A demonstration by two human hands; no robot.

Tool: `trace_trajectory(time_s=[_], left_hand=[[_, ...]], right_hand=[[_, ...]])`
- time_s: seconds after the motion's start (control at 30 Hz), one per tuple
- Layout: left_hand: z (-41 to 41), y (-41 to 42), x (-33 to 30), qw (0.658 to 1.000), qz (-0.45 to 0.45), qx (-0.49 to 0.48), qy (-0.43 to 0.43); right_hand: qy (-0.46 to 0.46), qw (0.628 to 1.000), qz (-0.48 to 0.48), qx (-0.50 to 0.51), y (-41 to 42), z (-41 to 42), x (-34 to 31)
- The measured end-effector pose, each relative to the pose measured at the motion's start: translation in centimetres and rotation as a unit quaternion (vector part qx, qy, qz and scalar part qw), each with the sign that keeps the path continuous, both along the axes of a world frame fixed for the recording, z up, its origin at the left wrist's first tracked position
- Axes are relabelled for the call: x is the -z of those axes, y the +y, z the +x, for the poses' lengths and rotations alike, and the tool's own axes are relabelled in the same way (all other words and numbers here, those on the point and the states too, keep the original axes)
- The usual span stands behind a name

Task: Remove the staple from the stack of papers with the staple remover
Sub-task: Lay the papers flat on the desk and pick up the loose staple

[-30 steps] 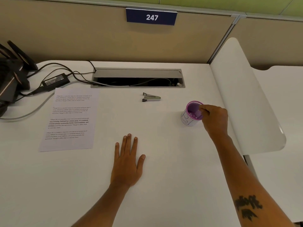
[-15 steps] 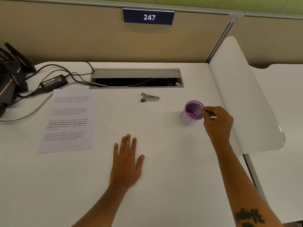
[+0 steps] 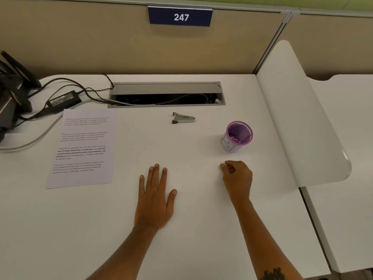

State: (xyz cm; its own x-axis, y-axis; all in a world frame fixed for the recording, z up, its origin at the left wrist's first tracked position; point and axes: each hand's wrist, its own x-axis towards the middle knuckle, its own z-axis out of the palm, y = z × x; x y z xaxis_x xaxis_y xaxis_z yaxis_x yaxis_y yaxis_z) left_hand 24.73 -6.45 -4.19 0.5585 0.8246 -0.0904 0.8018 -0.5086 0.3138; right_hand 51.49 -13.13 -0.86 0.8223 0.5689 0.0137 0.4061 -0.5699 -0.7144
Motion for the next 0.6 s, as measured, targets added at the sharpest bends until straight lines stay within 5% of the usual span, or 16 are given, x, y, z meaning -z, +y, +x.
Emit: trace_trajectory(time_s=[0.6], left_hand=[[0.0, 0.0, 0.2, 1.0, -0.001, -0.003, -0.012]], right_hand=[[-0.055, 0.991, -0.123, 0.013, 2.6, -0.8, 0.5]])
